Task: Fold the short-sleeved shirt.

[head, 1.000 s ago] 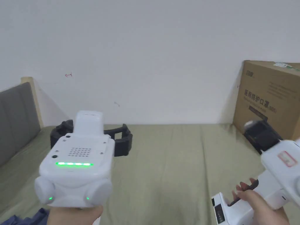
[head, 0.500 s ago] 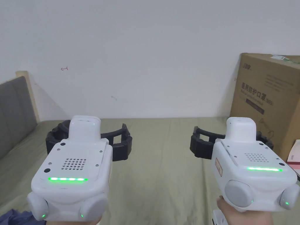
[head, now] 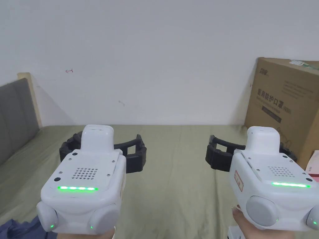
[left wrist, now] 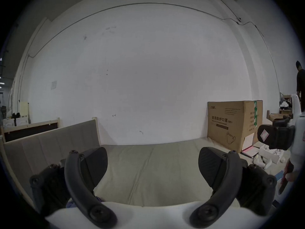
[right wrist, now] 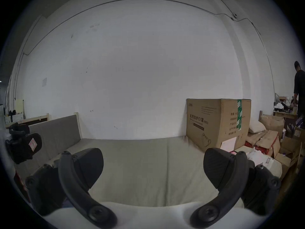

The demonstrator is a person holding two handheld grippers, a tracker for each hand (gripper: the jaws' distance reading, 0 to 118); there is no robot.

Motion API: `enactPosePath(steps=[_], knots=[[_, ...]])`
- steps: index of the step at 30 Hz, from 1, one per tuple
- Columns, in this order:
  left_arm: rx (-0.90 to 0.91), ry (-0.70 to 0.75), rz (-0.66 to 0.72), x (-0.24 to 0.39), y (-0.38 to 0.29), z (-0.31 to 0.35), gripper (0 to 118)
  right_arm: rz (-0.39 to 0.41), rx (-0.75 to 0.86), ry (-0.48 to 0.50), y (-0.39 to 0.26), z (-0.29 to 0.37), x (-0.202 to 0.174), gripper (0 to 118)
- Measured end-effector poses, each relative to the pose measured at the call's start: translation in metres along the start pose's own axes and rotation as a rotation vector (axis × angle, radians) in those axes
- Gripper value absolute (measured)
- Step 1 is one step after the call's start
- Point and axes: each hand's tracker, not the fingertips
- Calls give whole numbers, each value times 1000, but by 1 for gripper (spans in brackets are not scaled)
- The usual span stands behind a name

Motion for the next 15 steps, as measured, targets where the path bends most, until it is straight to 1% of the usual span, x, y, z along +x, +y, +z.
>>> enactPosePath(steps=[3, 10, 15], knots=[[2, 3, 25, -2, 0, -1, 112, -2, 6, -5, 1, 1, 1, 118], [10, 23, 35, -6, 0, 0, 112, 16, 15, -17, 2, 1, 1, 118], [4, 32, 77, -12, 2, 0, 112, 1, 23, -21, 1, 3, 0, 118]])
